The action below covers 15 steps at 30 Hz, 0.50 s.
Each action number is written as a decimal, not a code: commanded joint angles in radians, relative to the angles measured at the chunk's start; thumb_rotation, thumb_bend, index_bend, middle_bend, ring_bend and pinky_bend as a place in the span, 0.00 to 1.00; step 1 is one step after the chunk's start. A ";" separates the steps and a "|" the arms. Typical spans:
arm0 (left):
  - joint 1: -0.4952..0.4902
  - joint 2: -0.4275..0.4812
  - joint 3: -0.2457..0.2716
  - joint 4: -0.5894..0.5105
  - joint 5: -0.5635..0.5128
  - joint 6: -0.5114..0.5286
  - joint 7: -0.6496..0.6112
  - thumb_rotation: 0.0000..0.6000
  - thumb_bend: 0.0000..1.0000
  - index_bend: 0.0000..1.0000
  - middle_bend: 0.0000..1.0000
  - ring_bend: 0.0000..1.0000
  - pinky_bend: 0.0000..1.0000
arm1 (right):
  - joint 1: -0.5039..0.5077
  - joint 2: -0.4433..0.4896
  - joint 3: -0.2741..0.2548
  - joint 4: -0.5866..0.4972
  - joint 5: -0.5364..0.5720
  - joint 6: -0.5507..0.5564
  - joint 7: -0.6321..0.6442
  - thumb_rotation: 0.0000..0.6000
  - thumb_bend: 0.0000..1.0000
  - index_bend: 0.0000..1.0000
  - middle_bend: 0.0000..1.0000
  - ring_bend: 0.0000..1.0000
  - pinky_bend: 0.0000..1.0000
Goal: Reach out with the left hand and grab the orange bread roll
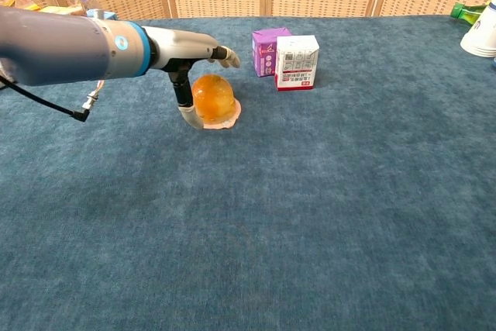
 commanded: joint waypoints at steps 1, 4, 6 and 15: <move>-0.026 -0.024 0.005 0.035 -0.017 0.004 0.009 1.00 0.08 0.16 0.01 0.00 0.18 | 0.000 0.000 0.001 0.000 0.002 0.000 0.003 1.00 0.00 0.00 0.00 0.00 0.00; -0.057 -0.044 0.012 0.069 -0.058 0.000 0.032 1.00 0.08 0.25 0.14 0.07 0.32 | -0.001 0.001 0.002 0.001 0.002 0.000 0.007 1.00 0.00 0.00 0.00 0.00 0.00; -0.076 -0.063 0.010 0.096 -0.081 0.004 0.041 1.00 0.08 0.34 0.25 0.20 0.44 | -0.001 0.001 0.001 0.001 0.000 0.001 0.008 1.00 0.00 0.00 0.00 0.00 0.00; -0.111 -0.121 0.042 0.135 -0.101 0.063 0.098 1.00 0.08 0.66 0.60 0.59 0.73 | -0.002 0.001 0.003 0.004 0.002 0.001 0.016 1.00 0.00 0.00 0.00 0.00 0.00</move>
